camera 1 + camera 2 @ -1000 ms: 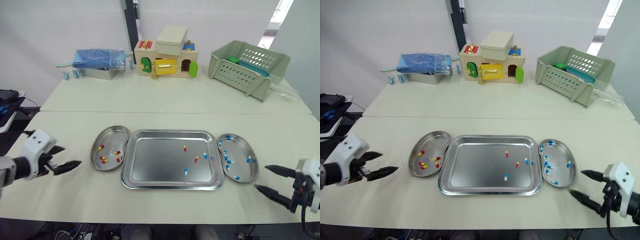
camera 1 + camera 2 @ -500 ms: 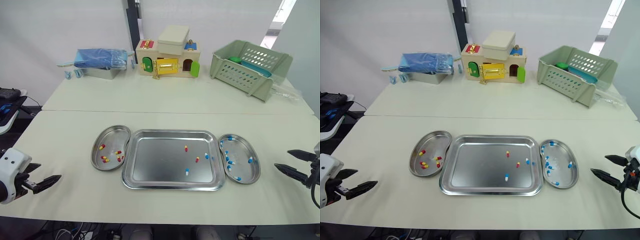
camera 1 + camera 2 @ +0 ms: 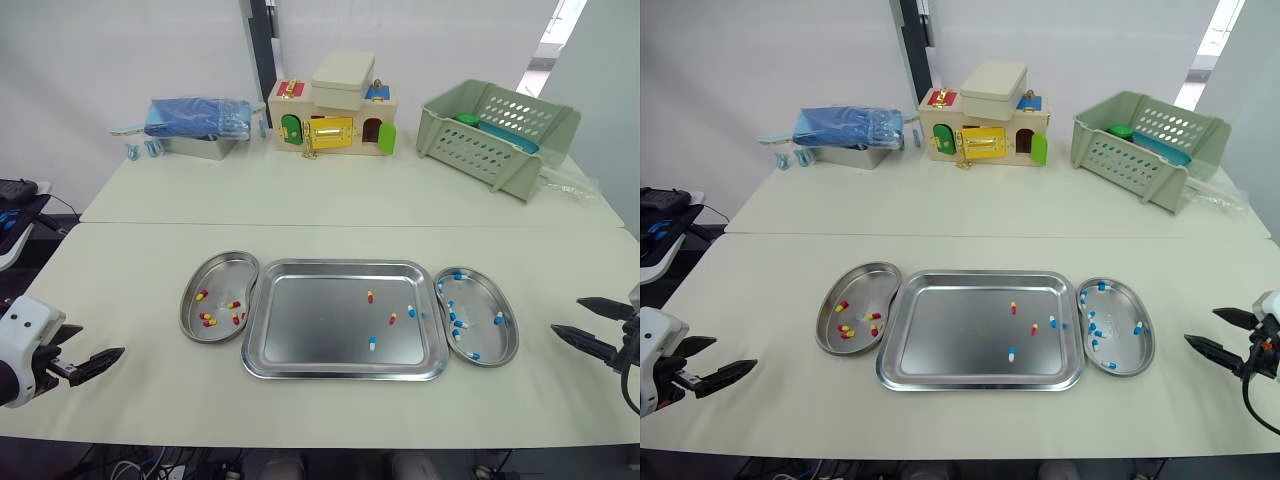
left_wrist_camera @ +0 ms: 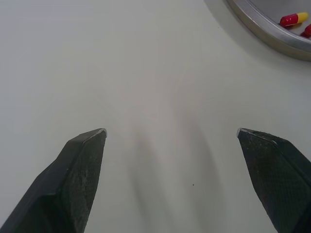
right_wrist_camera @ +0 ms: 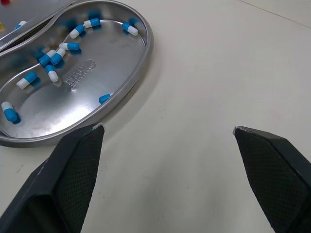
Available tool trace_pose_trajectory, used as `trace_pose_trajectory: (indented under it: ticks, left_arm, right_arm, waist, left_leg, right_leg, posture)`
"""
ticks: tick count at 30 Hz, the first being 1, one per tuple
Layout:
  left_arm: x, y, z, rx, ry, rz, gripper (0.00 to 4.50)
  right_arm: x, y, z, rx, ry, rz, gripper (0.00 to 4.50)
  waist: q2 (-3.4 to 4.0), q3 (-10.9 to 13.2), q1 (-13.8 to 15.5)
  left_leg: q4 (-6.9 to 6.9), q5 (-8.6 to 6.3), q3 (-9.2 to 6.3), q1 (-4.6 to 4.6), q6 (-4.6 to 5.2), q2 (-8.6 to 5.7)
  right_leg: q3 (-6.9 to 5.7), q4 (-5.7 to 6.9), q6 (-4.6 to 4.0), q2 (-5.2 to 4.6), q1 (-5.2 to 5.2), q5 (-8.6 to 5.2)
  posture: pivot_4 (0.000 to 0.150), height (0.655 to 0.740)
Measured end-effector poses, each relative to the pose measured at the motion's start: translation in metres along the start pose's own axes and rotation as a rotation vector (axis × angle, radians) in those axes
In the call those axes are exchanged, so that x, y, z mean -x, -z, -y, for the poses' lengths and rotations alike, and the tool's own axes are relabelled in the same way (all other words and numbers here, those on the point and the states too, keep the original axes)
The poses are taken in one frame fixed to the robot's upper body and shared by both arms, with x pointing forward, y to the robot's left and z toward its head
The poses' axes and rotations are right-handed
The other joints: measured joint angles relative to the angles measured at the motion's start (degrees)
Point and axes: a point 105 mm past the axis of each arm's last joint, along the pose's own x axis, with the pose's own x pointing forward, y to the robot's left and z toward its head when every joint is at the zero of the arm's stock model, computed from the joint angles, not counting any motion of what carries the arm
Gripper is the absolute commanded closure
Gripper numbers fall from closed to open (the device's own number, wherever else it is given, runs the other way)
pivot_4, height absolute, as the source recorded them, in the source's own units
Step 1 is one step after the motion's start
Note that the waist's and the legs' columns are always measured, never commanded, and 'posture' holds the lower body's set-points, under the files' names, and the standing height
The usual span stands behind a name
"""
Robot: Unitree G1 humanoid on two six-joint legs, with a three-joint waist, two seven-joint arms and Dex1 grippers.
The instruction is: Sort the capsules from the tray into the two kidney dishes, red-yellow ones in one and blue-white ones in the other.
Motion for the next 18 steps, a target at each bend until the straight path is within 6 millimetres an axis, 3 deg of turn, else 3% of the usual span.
trace_pose_trajectory:
  ticks: [12, 14, 18]
  left_arm:
    - [0.000, -0.001, 0.001, -0.001, 0.008, 0.002, 0.05]
    - [0.001, -0.024, 0.055, -0.154, 0.236, 0.209, 0.05]
    - [0.012, -0.037, 0.106, -0.259, 0.435, 0.392, 0.05]
  right_arm:
    - [0.000, 0.002, 0.002, 0.012, 0.008, -0.012, 0.00]
    - [-0.004, -0.009, 0.005, 0.045, -0.042, -0.022, 0.00]
    - [-0.006, -0.032, 0.007, 0.116, -0.084, -0.006, 0.00]
  waist:
    - [0.00, 0.00, -0.02]
    - [0.05, 0.01, -0.34]
    - [0.18, -0.03, -0.39]
  left_leg:
    - [0.00, 0.00, 0.00, 0.00, 0.00, 0.00]
    - [0.02, 0.00, 0.24, -0.01, -0.02, -0.08]
    - [0.02, -0.01, 0.22, 0.00, -0.02, -0.07]
  right_leg:
    - [0.00, 0.00, 0.00, 0.00, 0.00, 0.00]
    - [0.15, -0.07, 0.05, -0.19, 0.00, 0.03]
    - [0.12, -0.08, 0.05, -0.16, 0.00, 0.03]
  posture:
    - [0.150, 0.7400]
    - [0.150, 0.7400]
    - [0.150, 0.7400]
